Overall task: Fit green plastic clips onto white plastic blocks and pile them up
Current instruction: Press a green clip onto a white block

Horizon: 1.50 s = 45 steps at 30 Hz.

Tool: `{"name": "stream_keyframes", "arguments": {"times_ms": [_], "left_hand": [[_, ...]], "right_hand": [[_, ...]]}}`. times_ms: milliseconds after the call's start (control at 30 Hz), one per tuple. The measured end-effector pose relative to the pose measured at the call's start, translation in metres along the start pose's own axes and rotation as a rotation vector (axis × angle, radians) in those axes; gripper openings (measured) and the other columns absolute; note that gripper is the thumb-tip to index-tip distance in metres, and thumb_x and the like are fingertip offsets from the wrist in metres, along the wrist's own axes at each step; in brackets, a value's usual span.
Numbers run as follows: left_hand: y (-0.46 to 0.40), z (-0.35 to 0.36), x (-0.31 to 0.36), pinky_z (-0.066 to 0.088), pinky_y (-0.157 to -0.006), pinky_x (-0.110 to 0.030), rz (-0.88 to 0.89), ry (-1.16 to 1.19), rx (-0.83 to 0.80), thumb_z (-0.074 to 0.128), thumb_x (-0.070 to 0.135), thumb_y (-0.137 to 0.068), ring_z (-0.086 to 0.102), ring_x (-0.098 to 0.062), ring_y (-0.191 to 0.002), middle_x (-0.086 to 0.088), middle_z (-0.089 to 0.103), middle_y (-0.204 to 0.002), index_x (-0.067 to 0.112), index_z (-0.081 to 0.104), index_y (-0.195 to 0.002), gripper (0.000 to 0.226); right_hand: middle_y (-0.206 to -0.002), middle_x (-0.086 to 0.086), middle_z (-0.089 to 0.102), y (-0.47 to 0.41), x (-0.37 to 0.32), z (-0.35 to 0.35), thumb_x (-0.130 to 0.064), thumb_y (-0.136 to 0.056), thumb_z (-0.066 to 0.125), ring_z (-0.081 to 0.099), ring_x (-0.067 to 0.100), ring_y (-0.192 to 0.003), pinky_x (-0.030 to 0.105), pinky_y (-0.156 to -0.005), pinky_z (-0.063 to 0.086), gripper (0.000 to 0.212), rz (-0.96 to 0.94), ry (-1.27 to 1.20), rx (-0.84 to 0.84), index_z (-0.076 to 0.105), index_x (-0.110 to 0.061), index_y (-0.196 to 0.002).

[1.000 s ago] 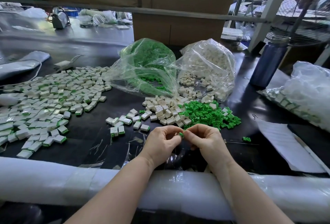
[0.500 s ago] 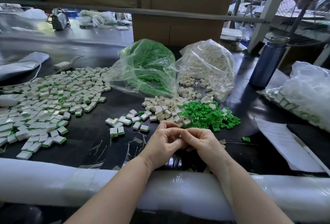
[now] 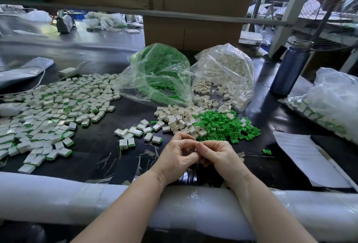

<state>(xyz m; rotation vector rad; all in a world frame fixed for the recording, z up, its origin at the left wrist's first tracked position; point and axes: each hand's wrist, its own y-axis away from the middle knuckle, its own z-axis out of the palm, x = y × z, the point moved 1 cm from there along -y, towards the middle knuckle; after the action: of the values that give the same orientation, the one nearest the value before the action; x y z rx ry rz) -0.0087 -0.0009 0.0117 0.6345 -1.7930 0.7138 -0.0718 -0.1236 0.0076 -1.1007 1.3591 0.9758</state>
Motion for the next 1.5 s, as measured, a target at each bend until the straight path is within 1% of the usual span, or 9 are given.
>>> {"name": "stream_keyframes", "arguments": {"times_ms": [167,300,400,500,700,1000,1233,1400,1500], "left_hand": [[-0.0003,0.0003,0.0018,0.037,-0.072,-0.005,0.02,-0.054,-0.022,0.06,-0.004,-0.082,0.047,0.011,-0.067,-0.003,0.045,-0.102,0.016,0.065,-0.083,0.021],[-0.0001,0.001,0.0022,0.037,-0.07,-0.006,0.027,-0.107,-0.048,0.059,-0.004,-0.082,0.044,0.004,-0.066,-0.002,0.044,-0.101,0.017,0.063,-0.083,0.021],[0.0,0.0011,0.0023,0.037,-0.071,-0.006,0.033,-0.113,-0.047,0.058,-0.005,-0.082,0.044,0.0,-0.069,-0.003,0.044,-0.101,0.016,0.063,-0.084,0.021],[0.0003,0.0002,0.0026,0.037,-0.072,-0.006,0.033,-0.114,-0.045,0.057,-0.006,-0.082,0.045,0.0,-0.072,-0.006,0.046,-0.104,0.007,0.065,-0.089,0.017],[0.0001,0.0001,0.0034,0.038,-0.07,-0.006,0.019,-0.097,-0.042,0.057,-0.006,-0.082,0.046,0.0,-0.07,-0.008,0.046,-0.107,0.001,0.066,-0.093,0.016],[0.0,0.0014,0.0012,0.041,-0.07,-0.011,0.011,-0.125,-0.057,0.057,-0.004,-0.082,0.046,-0.009,-0.072,-0.003,0.046,-0.103,0.008,0.065,-0.09,0.016],[-0.0008,0.003,0.0002,0.042,-0.071,-0.02,-0.003,-0.148,-0.068,0.057,0.001,-0.082,0.047,-0.013,-0.074,0.001,0.046,-0.101,0.023,0.06,-0.081,0.023],[-0.0007,0.0016,0.0009,0.041,-0.069,-0.01,0.017,-0.114,-0.04,0.058,-0.002,-0.084,0.048,-0.011,-0.073,-0.002,0.046,-0.103,0.016,0.062,-0.087,0.018],[-0.0015,0.0005,0.0007,0.044,-0.072,-0.01,0.004,-0.049,-0.001,0.062,0.004,-0.085,0.051,-0.01,-0.077,-0.006,0.045,-0.108,0.013,0.063,-0.091,0.011]], "right_hand": [[-0.061,0.009,0.055,0.0007,-0.0015,0.0008,-0.027,-0.079,0.06,0.045,0.006,-0.05,0.016,-0.049,0.036,0.024,0.012,0.001,0.011,0.072,-0.006,-0.078],[-0.058,0.007,0.054,0.0008,-0.0005,-0.0002,-0.013,-0.088,0.058,0.043,0.005,-0.047,0.014,-0.047,0.035,0.02,0.018,0.016,0.025,0.071,0.0,-0.08],[-0.057,0.004,0.056,0.0015,-0.0012,0.0004,-0.013,-0.087,0.058,0.044,0.005,-0.047,0.014,-0.047,0.036,0.019,0.021,0.001,0.029,0.072,-0.005,-0.077],[-0.054,-0.001,0.059,0.0021,-0.002,0.0013,-0.015,-0.087,0.059,0.046,0.004,-0.047,0.014,-0.046,0.037,0.02,0.026,-0.019,0.026,0.072,-0.012,-0.072],[-0.056,-0.001,0.059,0.0026,-0.0029,0.0015,-0.018,-0.086,0.06,0.046,0.005,-0.049,0.014,-0.048,0.038,0.019,0.025,-0.012,0.025,0.073,-0.013,-0.073],[-0.055,0.001,0.058,0.0034,-0.0045,0.0014,-0.011,-0.088,0.059,0.044,0.003,-0.046,0.013,-0.046,0.036,0.019,0.012,0.009,0.03,0.073,-0.007,-0.075],[-0.049,-0.001,0.054,0.0032,-0.0045,0.0022,-0.008,-0.088,0.059,0.041,0.003,-0.043,0.013,-0.044,0.034,0.022,0.004,0.01,0.059,0.072,-0.009,-0.07],[-0.052,-0.001,0.057,0.0031,-0.0036,0.0025,-0.015,-0.087,0.06,0.046,0.006,-0.049,0.017,-0.048,0.038,0.021,-0.025,0.007,0.081,0.073,-0.014,-0.07],[-0.058,0.001,0.062,0.0028,-0.0025,0.0021,-0.018,-0.087,0.06,0.054,0.009,-0.054,0.018,-0.05,0.044,0.015,-0.051,-0.022,0.118,0.072,-0.011,-0.08]]}}
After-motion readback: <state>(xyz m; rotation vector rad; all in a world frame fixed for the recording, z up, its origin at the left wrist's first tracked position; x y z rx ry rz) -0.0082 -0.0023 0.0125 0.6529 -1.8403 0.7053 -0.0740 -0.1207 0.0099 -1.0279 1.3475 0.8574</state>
